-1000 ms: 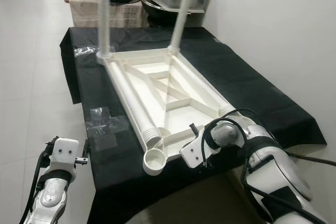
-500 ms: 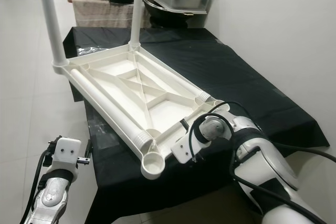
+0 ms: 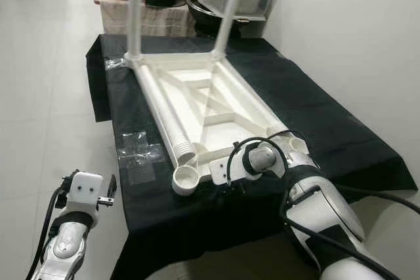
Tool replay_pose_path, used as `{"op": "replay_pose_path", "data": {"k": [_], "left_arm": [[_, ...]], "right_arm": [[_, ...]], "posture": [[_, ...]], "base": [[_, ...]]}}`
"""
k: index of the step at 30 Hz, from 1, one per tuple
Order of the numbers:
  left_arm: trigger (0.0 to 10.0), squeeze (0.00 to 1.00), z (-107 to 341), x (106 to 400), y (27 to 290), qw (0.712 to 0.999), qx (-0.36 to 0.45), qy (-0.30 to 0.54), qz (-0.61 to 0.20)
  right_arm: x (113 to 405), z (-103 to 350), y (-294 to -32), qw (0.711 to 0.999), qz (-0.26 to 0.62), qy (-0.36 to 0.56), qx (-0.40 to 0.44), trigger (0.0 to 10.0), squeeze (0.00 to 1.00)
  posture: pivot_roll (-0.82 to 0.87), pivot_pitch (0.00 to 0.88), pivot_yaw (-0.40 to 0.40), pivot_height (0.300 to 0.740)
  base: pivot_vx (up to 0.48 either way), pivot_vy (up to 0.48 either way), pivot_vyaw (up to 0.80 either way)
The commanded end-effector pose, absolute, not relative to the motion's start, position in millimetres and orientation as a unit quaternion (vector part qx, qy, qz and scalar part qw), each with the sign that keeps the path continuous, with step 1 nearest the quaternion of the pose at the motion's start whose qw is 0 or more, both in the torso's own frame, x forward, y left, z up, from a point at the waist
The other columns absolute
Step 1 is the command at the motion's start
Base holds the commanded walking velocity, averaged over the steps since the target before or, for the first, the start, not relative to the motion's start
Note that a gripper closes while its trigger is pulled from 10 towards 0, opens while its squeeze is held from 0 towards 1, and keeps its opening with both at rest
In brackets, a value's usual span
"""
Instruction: Building children table
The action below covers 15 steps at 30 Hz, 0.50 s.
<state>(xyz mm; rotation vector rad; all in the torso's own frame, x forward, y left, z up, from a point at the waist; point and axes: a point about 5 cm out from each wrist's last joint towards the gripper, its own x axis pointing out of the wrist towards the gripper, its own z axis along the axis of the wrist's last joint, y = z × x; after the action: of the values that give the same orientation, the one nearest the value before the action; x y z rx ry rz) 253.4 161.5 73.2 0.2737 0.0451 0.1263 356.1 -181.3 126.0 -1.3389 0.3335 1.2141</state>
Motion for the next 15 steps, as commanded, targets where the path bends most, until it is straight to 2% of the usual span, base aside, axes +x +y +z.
{"op": "replay_pose_path", "data": {"k": [1,5,7,8,9,15], "left_arm": [[10.0,0.0,66.1,252.2,156.3,0.988,0.14,0.038,0.051],[10.0,0.0,66.1,252.3,156.4,0.988,0.14,0.038,0.05],[10.0,0.0,66.3,252.3,157.4,0.988,0.142,0.038,0.052],[10.0,0.0,66.3,252.3,157.4,0.988,0.142,0.038,0.052],[10.0,0.0,66.4,252.3,157.9,0.988,0.142,0.037,0.053],[10.0,0.0,66.5,252.1,158.7,0.987,0.144,0.038,0.054]], "right_arm": [[363.6,137.1,-187.3,0.688,0.457,0.09,-0.557,10.0,0.0],[365.7,141.7,-184.1,0.693,0.456,0.08,-0.553,10.0,0.0],[366.8,147.3,-177.2,0.694,0.467,0.063,-0.544,10.0,0.68],[366.8,147.3,-177.2,0.694,0.467,0.063,-0.544,10.0,0.68],[366.6,148.2,-175.1,0.695,0.475,0.061,-0.537,10.0,1.0],[365.1,151.6,-173.1,0.697,0.495,0.058,-0.516,10.0,1.0]], "posture": [[0.02,0.0,-0.151,0.74],[0.03,0.0,-0.155,0.74],[0.03,0.0,-0.156,0.74],[0.03,0.0,-0.156,0.74],[0.03,0.0,-0.156,0.74],[0.03,0.0,-0.155,0.74]], "base": [[0.0,0.0,0.0],[0.0,0.0,0.0],[0.0,0.0,0.0],[0.0,0.0,0.0],[0.0,0.0,0.0],[0.0,0.0,0.0]]}}
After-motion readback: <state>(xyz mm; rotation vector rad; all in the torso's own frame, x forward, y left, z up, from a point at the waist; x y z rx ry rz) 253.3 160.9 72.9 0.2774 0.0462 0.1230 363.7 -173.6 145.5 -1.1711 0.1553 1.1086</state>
